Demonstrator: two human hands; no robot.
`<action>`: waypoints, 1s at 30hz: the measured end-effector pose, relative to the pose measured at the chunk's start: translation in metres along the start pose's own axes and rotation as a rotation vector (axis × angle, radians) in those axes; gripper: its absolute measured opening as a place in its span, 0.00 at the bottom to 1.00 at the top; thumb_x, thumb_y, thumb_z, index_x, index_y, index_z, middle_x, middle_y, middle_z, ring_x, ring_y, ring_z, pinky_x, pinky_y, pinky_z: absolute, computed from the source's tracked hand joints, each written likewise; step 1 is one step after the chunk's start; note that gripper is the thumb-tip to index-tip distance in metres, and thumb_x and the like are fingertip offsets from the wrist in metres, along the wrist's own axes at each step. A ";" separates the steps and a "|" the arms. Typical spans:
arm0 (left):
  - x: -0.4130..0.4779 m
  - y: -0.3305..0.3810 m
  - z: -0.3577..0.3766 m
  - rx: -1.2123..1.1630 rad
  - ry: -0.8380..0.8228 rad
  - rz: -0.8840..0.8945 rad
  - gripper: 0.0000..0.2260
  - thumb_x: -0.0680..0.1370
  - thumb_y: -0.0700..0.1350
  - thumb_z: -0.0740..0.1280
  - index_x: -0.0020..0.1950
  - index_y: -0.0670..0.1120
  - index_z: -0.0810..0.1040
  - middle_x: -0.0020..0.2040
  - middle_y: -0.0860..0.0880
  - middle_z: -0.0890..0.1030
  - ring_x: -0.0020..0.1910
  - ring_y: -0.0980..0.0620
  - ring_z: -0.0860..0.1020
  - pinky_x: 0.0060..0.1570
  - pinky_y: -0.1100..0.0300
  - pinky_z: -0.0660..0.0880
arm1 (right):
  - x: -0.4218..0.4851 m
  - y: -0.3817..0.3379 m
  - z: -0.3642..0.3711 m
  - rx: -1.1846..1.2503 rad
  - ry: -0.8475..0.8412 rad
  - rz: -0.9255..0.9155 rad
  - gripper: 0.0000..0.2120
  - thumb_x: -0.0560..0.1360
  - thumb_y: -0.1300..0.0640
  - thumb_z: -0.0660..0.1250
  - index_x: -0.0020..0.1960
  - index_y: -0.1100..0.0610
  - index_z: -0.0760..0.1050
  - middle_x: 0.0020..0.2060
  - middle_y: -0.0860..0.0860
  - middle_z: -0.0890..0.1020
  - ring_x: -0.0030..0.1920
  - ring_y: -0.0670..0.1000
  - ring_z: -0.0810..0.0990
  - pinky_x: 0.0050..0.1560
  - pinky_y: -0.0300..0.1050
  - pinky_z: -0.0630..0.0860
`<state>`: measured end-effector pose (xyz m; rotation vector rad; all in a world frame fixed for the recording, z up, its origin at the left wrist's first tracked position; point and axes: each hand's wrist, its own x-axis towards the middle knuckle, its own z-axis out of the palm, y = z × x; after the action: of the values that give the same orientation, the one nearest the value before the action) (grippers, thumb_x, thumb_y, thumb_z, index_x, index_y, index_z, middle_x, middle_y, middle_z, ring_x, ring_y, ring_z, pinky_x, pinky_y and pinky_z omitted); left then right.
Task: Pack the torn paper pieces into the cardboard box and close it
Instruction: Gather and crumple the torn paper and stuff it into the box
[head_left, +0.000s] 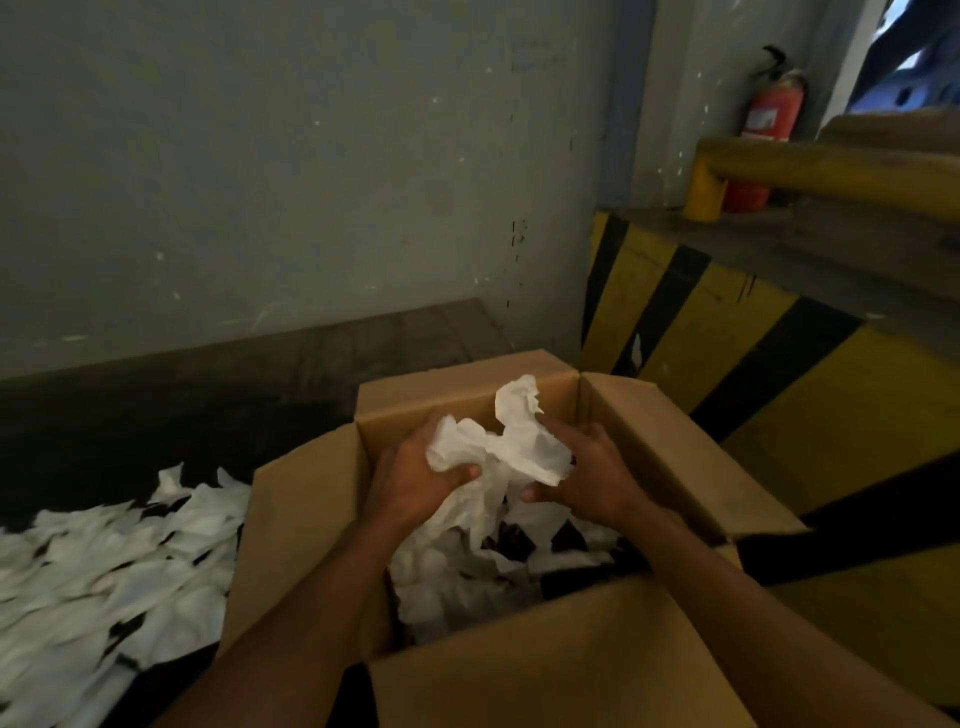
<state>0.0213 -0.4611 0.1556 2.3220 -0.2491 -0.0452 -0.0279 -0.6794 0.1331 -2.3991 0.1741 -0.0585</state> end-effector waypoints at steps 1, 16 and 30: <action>0.001 -0.001 0.000 0.024 0.008 -0.025 0.39 0.69 0.59 0.74 0.75 0.55 0.60 0.72 0.51 0.69 0.68 0.48 0.69 0.65 0.51 0.67 | 0.002 0.000 0.000 -0.018 -0.024 -0.005 0.51 0.59 0.32 0.75 0.74 0.35 0.52 0.76 0.51 0.58 0.75 0.59 0.55 0.72 0.65 0.58; -0.013 -0.008 -0.032 0.070 0.252 0.115 0.26 0.75 0.55 0.68 0.72 0.51 0.69 0.71 0.49 0.69 0.68 0.50 0.68 0.67 0.52 0.67 | 0.022 -0.047 0.000 0.055 0.069 -0.153 0.45 0.65 0.36 0.73 0.76 0.44 0.55 0.77 0.50 0.54 0.76 0.56 0.55 0.70 0.55 0.60; -0.154 -0.167 -0.180 0.110 0.587 -0.029 0.20 0.75 0.49 0.71 0.65 0.45 0.76 0.63 0.46 0.78 0.63 0.50 0.74 0.63 0.60 0.68 | -0.046 -0.256 0.169 0.211 -0.126 -0.469 0.31 0.72 0.45 0.71 0.71 0.47 0.65 0.72 0.49 0.67 0.70 0.51 0.66 0.60 0.41 0.62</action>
<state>-0.0821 -0.1907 0.1528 2.3324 0.0818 0.6390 -0.0299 -0.3728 0.1802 -2.1770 -0.4349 -0.1349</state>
